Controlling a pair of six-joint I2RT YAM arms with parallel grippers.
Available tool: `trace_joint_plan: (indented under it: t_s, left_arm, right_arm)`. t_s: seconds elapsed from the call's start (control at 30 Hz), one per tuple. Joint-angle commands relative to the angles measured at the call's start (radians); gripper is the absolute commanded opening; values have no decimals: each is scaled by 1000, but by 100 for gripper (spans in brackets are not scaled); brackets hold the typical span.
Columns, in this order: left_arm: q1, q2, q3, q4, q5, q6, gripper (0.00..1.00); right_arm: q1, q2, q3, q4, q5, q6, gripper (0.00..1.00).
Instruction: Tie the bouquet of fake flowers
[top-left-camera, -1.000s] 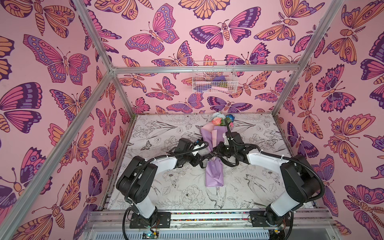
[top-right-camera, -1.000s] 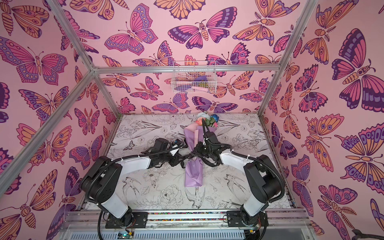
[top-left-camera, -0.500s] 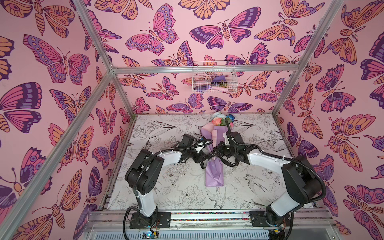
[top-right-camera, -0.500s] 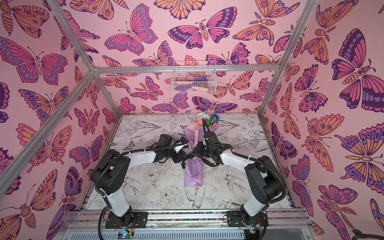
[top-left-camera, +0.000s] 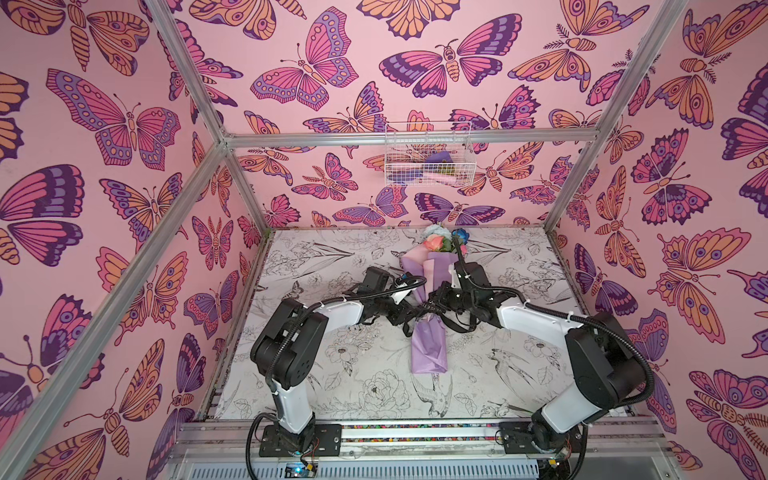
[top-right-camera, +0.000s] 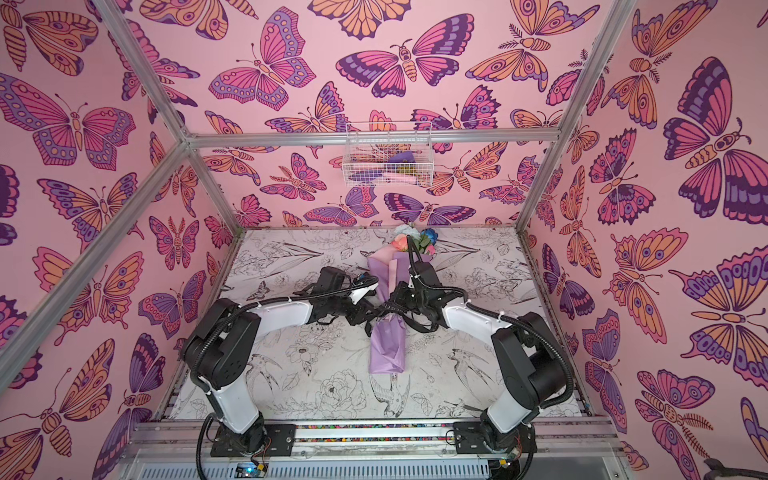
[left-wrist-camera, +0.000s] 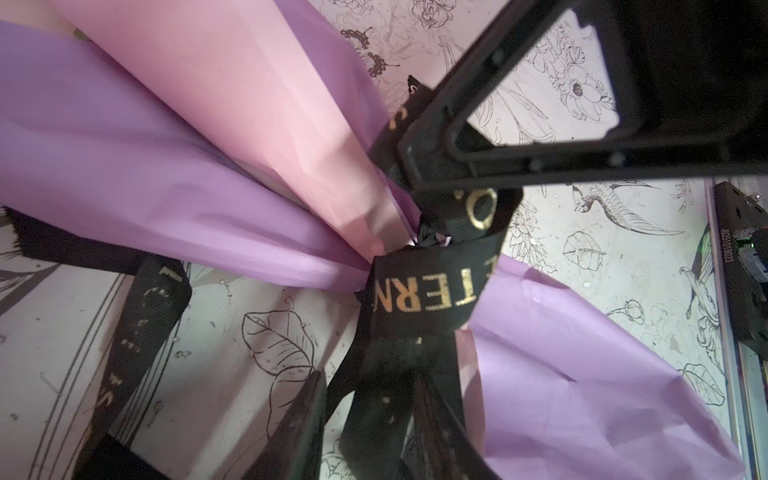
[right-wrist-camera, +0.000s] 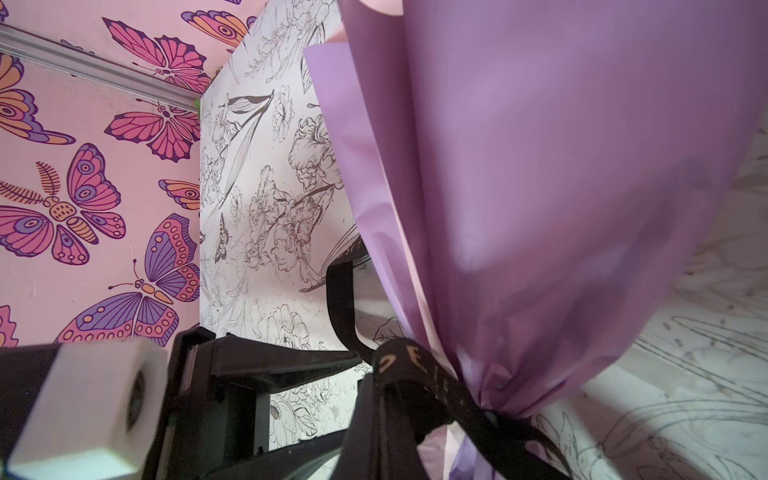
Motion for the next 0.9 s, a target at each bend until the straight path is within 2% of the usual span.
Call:
trace_joint_plan:
  t_s: [0.0, 0.23, 0.37, 0.63, 0.77, 0.87]
  left_arm:
    - [0, -26, 5, -16, 19, -14, 37]
    - [-1, 24, 28, -17, 93, -21, 42]
    - [-9, 48, 44, -19, 97, -26, 41]
    - [-12, 67, 60, -36, 85, -27, 32]
    - [-12, 74, 63, -46, 69, -29, 12]
    - [-12, 73, 65, -48, 63, -30, 2]
  right_arm:
    - [-6, -18, 9, 2, 17, -7, 0]
    - [-6, -12, 9, 13, 11, 4, 0]
    - [-6, -18, 10, 6, 14, -1, 0]
    - [-14, -24, 10, -3, 19, -4, 0]
    - [-23, -37, 3, -4, 23, -6, 0]
    - [-33, -38, -12, -6, 27, -6, 0]
